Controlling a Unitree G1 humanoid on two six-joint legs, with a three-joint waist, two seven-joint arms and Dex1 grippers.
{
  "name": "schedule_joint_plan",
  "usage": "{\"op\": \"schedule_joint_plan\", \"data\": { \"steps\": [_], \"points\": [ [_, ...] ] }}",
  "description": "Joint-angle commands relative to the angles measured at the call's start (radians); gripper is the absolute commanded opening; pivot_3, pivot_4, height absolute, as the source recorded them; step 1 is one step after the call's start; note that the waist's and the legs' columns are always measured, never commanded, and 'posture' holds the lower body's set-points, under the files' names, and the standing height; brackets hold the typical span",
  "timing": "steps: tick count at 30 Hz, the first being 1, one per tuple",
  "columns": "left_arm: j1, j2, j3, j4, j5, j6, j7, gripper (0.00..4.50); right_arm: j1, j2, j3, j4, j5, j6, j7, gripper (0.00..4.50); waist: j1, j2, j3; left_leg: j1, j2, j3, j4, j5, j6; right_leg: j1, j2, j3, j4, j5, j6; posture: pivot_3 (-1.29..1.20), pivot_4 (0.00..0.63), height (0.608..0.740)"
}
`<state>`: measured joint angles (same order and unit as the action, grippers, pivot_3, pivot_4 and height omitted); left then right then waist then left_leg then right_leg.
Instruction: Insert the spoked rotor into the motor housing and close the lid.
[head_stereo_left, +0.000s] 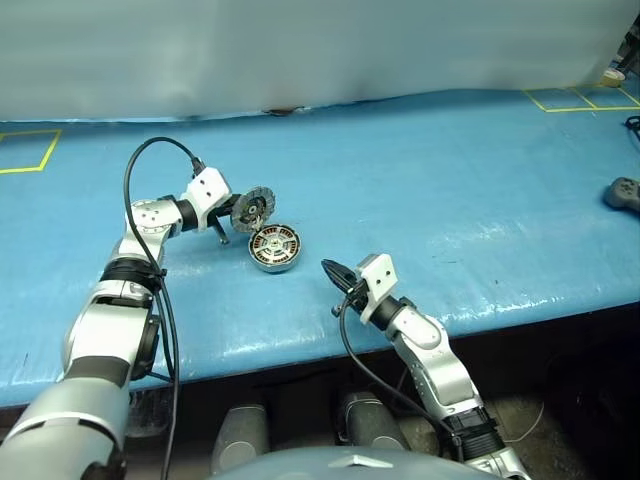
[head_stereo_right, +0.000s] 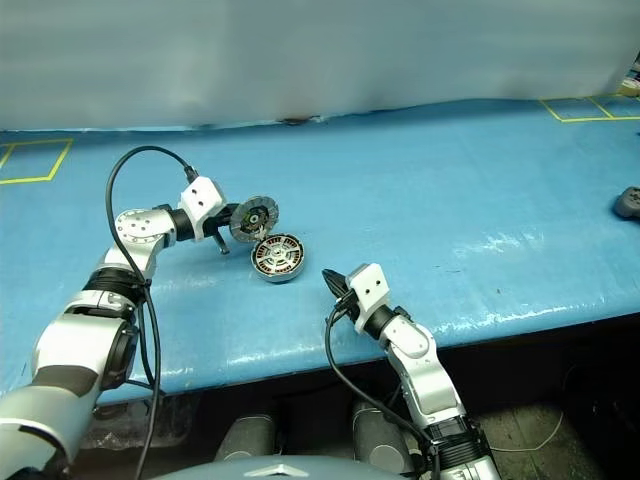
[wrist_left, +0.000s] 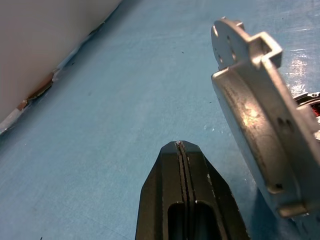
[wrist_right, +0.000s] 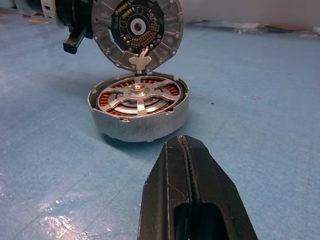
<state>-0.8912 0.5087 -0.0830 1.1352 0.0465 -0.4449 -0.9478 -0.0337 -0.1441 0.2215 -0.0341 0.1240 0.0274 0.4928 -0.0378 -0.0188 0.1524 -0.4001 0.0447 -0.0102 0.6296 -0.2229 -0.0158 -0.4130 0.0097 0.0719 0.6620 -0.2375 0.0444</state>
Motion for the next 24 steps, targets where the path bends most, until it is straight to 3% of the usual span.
{"op": "schedule_joint_plan", "data": {
  "steps": [1, 24],
  "points": [
    [-0.049, 0.014, -0.008, -0.002, 0.022, -0.071, -0.032, 0.02, -0.005, 0.008, -0.005, -0.035, 0.010, -0.004, -0.007, 0.00, 0.001, 0.000, 0.000, 0.000, 0.000, 0.000, 0.000, 0.000, 0.000, 0.000, 0.000, 0.000, 0.000, 0.000, 0.000, 0.00, 0.150, 0.740],
    [-0.032, -0.071, -0.053, -0.047, 0.010, -0.094, -0.324, 0.02, -0.025, 0.006, -0.021, -0.020, 0.008, 0.016, -0.031, 0.00, -0.001, 0.000, 0.000, 0.000, 0.000, 0.000, 0.002, 0.000, 0.000, 0.001, 0.000, 0.000, 0.000, 0.000, 0.000, 0.00, 0.150, 0.740]
  ]
}}
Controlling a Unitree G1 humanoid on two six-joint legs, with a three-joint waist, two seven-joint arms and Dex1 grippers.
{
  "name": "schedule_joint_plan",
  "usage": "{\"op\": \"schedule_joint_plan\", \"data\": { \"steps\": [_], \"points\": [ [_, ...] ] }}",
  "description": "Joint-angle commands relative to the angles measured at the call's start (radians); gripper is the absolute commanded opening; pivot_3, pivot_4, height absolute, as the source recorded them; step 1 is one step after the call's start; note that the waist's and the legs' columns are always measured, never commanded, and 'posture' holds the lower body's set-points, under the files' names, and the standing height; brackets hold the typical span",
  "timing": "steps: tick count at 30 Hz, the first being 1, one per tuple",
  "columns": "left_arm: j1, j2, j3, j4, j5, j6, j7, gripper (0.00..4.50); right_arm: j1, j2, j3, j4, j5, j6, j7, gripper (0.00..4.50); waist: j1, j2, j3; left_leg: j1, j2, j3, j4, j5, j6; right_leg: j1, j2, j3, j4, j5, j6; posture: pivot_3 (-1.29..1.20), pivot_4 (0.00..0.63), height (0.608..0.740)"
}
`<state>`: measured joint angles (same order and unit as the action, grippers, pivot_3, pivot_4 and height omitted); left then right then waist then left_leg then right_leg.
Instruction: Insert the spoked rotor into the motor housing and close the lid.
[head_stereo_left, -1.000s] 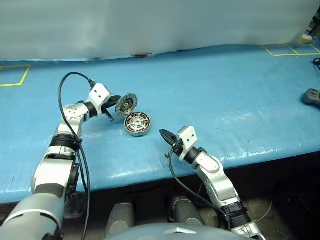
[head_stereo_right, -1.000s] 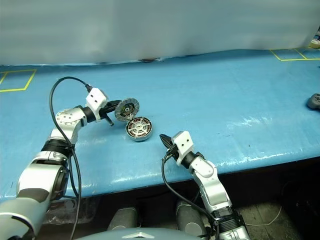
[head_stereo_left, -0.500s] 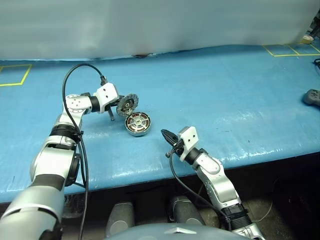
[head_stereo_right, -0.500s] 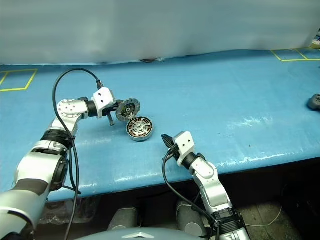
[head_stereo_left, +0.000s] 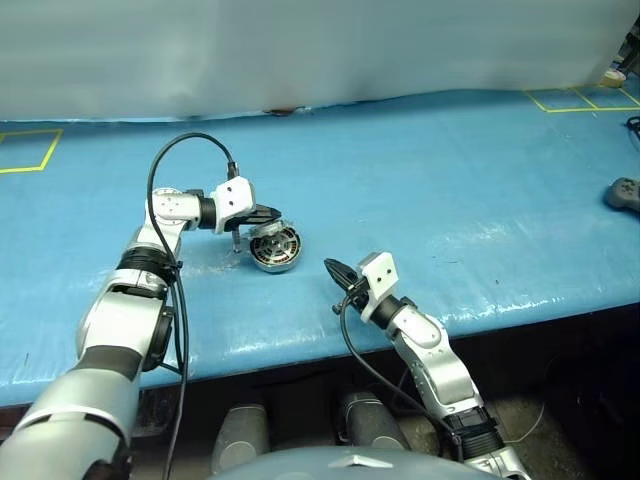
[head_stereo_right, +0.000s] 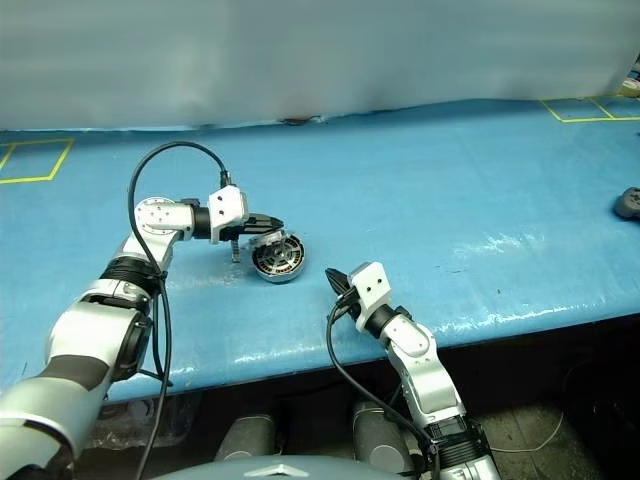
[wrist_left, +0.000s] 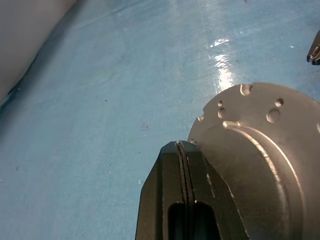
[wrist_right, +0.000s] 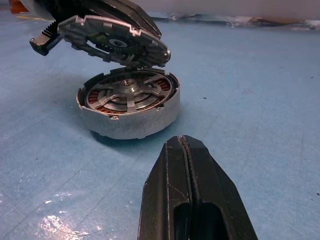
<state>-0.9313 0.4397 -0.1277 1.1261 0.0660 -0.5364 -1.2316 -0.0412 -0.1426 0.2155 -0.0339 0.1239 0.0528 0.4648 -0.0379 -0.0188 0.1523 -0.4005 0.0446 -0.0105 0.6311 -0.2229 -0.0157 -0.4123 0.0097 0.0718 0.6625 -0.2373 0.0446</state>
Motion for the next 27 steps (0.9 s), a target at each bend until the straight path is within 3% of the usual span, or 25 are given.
{"op": "schedule_joint_plan", "data": {
  "steps": [1, 9, 18, 27],
  "points": [
    [0.015, -0.003, -0.011, -0.043, -0.009, 0.001, -0.049, 0.02, -0.019, 0.003, -0.016, -0.019, 0.008, -0.010, -0.003, 0.00, -0.001, 0.000, 0.000, 0.000, 0.000, 0.000, 0.000, 0.000, 0.000, 0.000, 0.000, 0.000, 0.000, 0.000, 0.000, 0.00, 0.150, 0.740],
    [0.047, -0.013, -0.001, -0.072, -0.022, 0.031, -0.061, 0.02, -0.027, -0.002, -0.015, -0.011, 0.004, -0.012, -0.002, 0.00, 0.000, 0.000, 0.000, 0.000, 0.000, 0.000, 0.002, 0.000, 0.000, 0.000, 0.000, 0.000, 0.002, 0.000, 0.000, 0.00, 0.150, 0.740],
    [0.084, -0.057, 0.047, -0.101, -0.062, 0.025, 0.083, 0.02, -0.027, 0.001, -0.012, -0.012, 0.005, -0.007, -0.003, 0.00, 0.000, 0.000, 0.000, 0.000, 0.000, -0.001, 0.006, 0.000, 0.000, 0.001, 0.000, 0.000, 0.004, 0.000, 0.001, 0.00, 0.150, 0.740],
    [0.119, -0.042, 0.065, -0.149, -0.095, 0.044, 0.066, 0.02, -0.036, -0.001, -0.014, -0.006, 0.008, -0.004, 0.003, 0.00, 0.000, 0.000, 0.000, 0.000, 0.000, -0.001, 0.012, 0.000, 0.001, 0.002, 0.000, 0.000, 0.008, 0.001, 0.001, 0.00, 0.150, 0.740]
  ]
}}
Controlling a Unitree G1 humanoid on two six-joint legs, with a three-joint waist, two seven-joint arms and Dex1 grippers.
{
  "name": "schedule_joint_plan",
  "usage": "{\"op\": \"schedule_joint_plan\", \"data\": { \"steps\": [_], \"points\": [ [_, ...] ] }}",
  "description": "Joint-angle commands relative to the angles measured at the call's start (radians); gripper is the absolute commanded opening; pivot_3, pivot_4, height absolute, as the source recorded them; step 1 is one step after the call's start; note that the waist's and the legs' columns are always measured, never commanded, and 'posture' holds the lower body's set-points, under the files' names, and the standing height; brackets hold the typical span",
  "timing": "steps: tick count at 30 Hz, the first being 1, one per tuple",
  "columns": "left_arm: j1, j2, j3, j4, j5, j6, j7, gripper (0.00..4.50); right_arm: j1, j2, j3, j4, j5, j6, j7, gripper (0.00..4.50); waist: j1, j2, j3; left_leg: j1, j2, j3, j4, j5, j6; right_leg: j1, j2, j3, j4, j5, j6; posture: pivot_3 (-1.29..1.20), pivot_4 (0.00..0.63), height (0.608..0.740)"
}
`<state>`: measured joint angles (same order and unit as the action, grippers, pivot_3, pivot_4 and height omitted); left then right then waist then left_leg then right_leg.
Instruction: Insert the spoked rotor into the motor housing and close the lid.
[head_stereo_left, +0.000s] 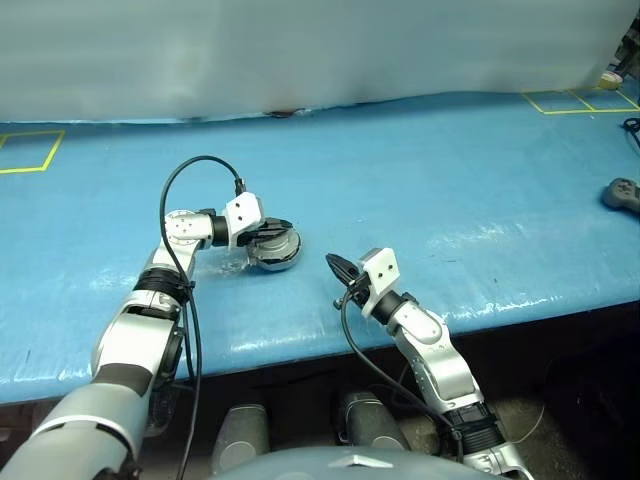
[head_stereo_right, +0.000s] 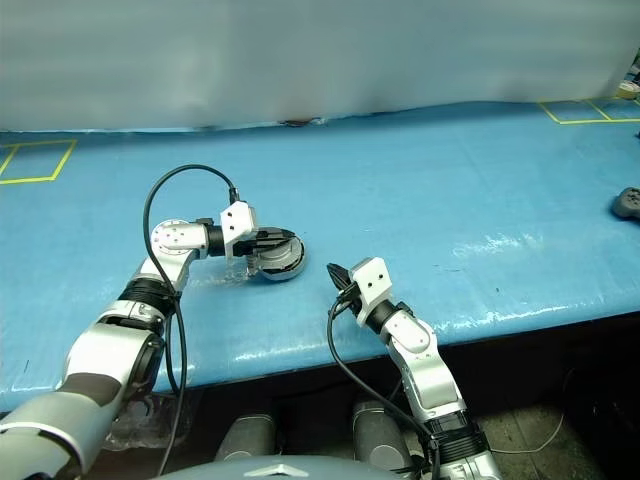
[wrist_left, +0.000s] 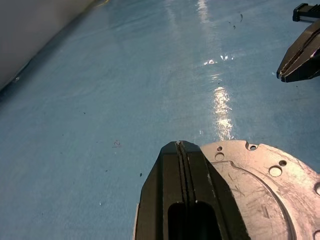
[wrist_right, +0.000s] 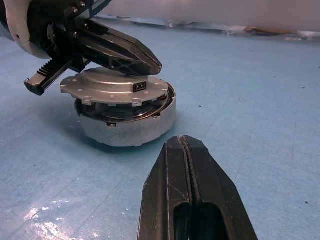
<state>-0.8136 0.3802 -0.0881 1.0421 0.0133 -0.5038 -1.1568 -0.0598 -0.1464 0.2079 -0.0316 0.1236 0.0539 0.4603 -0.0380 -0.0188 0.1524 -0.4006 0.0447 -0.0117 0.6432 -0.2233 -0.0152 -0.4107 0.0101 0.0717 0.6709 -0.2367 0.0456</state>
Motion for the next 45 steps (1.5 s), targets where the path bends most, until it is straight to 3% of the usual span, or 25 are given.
{"op": "schedule_joint_plan", "data": {
  "steps": [1, 12, 25, 45],
  "points": [
    [0.004, 0.023, 0.031, -0.080, -0.052, 0.019, -0.015, 0.02, -0.018, 0.003, -0.006, -0.007, 0.009, -0.005, 0.007, 0.00, 0.000, 0.000, 0.000, 0.000, 0.000, 0.000, 0.001, 0.000, 0.000, 0.000, 0.000, 0.000, 0.001, 0.000, 0.000, 0.00, 0.150, 0.740],
    [0.077, 0.103, 0.095, -0.251, -0.134, 0.110, 0.024, 0.02, -0.033, 0.039, -0.021, -0.027, 0.027, 0.046, -0.032, 0.00, -0.003, 0.000, 0.000, 0.001, 0.000, 0.000, 0.003, 0.000, 0.000, -0.001, 0.000, 0.000, 0.005, 0.000, -0.001, 0.00, 0.150, 0.740],
    [0.223, 0.087, 0.050, -0.448, -0.182, 0.305, -0.026, 0.02, -0.066, 0.058, -0.001, -0.042, 0.016, 0.105, -0.025, 0.00, 0.000, 0.000, 0.000, 0.000, 0.000, 0.000, 0.004, 0.000, 0.000, -0.001, 0.000, 0.000, 0.005, 0.000, -0.001, 0.00, 0.150, 0.740],
    [0.222, -0.023, 0.031, -0.361, -0.150, 0.317, 0.047, 0.02, -0.061, 0.064, -0.019, -0.077, 0.017, 0.145, -0.074, 0.00, -0.002, 0.000, 0.000, 0.000, 0.000, 0.000, 0.003, 0.000, 0.000, -0.001, 0.000, 0.000, 0.005, -0.001, -0.001, 0.00, 0.150, 0.740]
  ]
}}
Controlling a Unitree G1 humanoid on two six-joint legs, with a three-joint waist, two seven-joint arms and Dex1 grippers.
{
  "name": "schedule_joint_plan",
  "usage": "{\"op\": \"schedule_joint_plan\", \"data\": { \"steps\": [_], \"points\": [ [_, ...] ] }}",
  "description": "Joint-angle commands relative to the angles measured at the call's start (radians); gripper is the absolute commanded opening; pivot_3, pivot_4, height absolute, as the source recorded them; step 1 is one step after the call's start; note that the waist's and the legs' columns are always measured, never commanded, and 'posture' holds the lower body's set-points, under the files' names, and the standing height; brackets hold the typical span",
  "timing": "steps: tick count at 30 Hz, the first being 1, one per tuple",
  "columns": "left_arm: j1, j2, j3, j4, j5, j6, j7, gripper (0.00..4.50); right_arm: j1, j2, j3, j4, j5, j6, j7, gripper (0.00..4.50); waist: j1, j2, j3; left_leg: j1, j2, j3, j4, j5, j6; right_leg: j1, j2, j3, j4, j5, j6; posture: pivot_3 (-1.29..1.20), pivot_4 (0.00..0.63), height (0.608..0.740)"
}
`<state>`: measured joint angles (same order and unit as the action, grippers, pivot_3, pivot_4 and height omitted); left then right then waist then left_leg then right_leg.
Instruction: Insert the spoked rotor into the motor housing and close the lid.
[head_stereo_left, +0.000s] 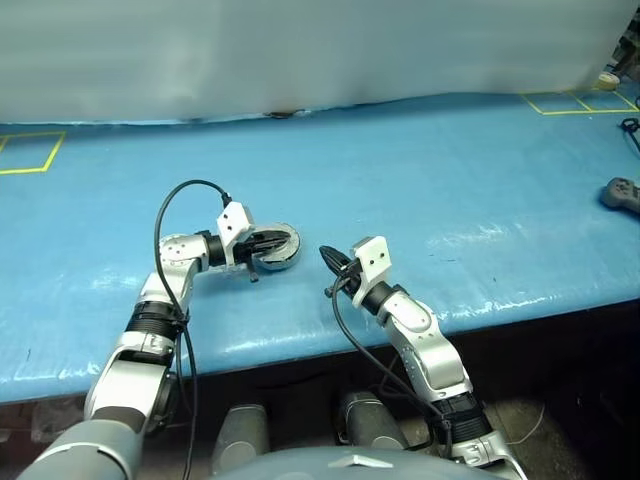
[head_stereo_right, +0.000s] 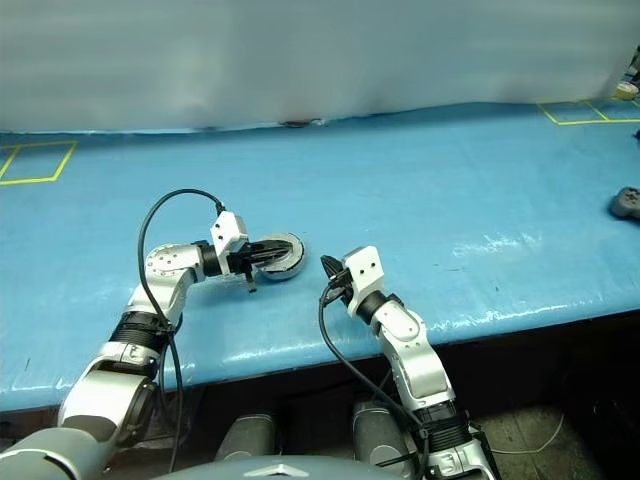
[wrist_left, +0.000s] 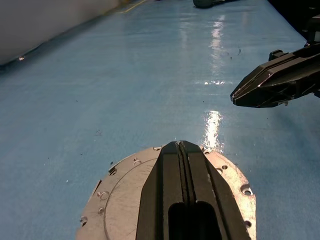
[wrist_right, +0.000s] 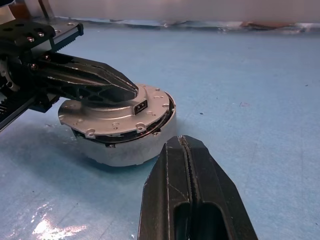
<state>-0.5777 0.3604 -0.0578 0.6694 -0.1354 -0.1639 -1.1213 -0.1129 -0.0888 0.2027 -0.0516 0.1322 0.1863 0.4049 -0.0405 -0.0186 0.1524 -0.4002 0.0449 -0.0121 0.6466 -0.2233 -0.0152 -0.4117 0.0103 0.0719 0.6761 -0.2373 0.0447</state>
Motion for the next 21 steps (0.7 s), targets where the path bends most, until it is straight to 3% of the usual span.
{"op": "schedule_joint_plan", "data": {
  "steps": [1, 10, 17, 21],
  "points": [
    [-0.013, -0.006, 0.002, 0.017, -0.001, -0.026, 0.016, 0.02, -0.009, 0.009, -0.015, -0.063, 0.006, 0.030, -0.029, 0.00, 0.001, 0.000, 0.000, 0.000, 0.000, 0.000, 0.000, 0.000, 0.000, 0.000, 0.000, 0.000, 0.000, 0.000, 0.000, 0.00, 0.150, 0.740],
    [-0.003, -0.019, 0.020, 0.024, -0.015, -0.063, 0.060, 0.02, -0.040, 0.011, -0.005, -0.123, 0.008, 0.113, -0.039, 0.00, 0.001, 0.000, 0.000, 0.000, 0.000, 0.000, 0.000, 0.000, 0.000, 0.000, 0.000, 0.000, 0.000, 0.000, 0.000, 0.00, 0.150, 0.740],
    [0.040, 0.002, 0.072, -0.132, -0.099, -0.031, 0.055, 0.02, -0.113, 0.005, 0.018, -0.161, -0.010, 0.224, -0.050, 0.00, -0.001, 0.000, 0.000, -0.001, 0.000, 0.000, -0.001, 0.000, 0.000, -0.001, 0.000, 0.000, 0.000, 0.000, 0.000, 0.00, 0.150, 0.740],
    [0.113, 0.034, 0.092, -0.256, -0.131, 0.024, 0.067, 0.00, -0.157, 0.002, 0.030, -0.142, -0.016, 0.240, -0.040, 0.90, -0.002, 0.000, 0.000, -0.001, 0.000, 0.000, -0.001, 0.000, 0.000, -0.001, 0.000, 0.000, 0.000, 0.000, 0.000, 0.00, 0.150, 0.740]
  ]
}}
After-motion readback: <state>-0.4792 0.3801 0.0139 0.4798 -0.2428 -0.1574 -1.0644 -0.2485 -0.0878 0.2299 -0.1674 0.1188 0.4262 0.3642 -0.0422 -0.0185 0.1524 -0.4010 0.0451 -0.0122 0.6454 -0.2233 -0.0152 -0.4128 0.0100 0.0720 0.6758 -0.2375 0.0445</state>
